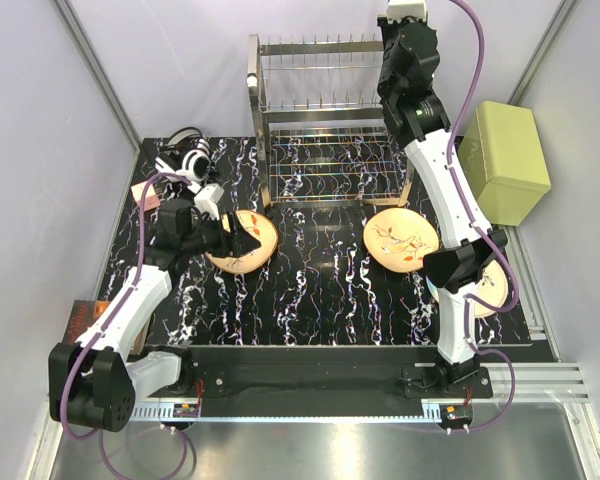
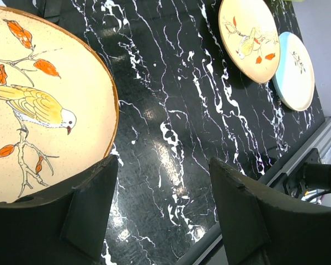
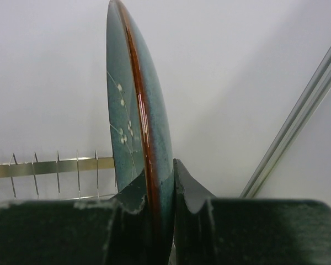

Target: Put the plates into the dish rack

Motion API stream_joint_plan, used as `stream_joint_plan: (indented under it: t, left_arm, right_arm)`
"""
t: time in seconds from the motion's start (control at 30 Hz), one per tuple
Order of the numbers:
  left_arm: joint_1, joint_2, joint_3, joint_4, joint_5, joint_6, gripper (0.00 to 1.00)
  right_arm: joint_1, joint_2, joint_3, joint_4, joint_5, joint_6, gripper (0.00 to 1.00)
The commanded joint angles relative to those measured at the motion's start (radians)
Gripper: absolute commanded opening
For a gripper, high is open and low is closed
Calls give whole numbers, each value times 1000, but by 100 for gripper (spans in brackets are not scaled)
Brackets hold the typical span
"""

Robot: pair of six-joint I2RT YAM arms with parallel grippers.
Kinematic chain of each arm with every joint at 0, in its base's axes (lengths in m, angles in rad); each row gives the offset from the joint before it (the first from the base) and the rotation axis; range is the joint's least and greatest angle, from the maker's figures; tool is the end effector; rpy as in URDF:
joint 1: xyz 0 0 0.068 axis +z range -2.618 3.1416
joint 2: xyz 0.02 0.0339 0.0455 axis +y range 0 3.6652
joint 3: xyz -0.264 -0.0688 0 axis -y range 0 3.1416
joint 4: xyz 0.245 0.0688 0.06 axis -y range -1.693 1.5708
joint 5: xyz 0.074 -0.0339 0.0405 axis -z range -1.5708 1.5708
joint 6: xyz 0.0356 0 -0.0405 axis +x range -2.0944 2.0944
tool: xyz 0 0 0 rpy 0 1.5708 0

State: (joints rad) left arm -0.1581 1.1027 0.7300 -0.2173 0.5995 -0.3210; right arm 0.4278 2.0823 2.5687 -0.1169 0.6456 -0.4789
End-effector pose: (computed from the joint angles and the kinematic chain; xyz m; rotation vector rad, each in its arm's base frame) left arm 0.2307 -0.0571 0.2582 0.1792 2.1787 -0.9208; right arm 0.4031 0.1603 0.5483 0.0011 1.2901 -0.4309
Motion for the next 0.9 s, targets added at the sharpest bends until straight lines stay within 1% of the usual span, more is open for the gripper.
stream_joint_plan:
  t: [0.0,0.07,0.17,0.6,0.87]
  left_arm:
    - [0,5,17,64,34,-7,72]
    - [0,0,11,67,34,-7,72]
    - [0,-6,0,78,36,-13,72]
    - [0,20,0,91,34,-15,73]
    - [0,20,-12,93,22,-10,73]
  right_arm:
    - [-26,-76,45,125,-43,-10,0]
    - [-43,-79,47,71,-61,5,0]
    - [-54,-79,44,48,-66,5,0]
    - [-66,-90,-7,-10,-75,66,0]
    - [-69,-67,-16,-29,-78,86,0]
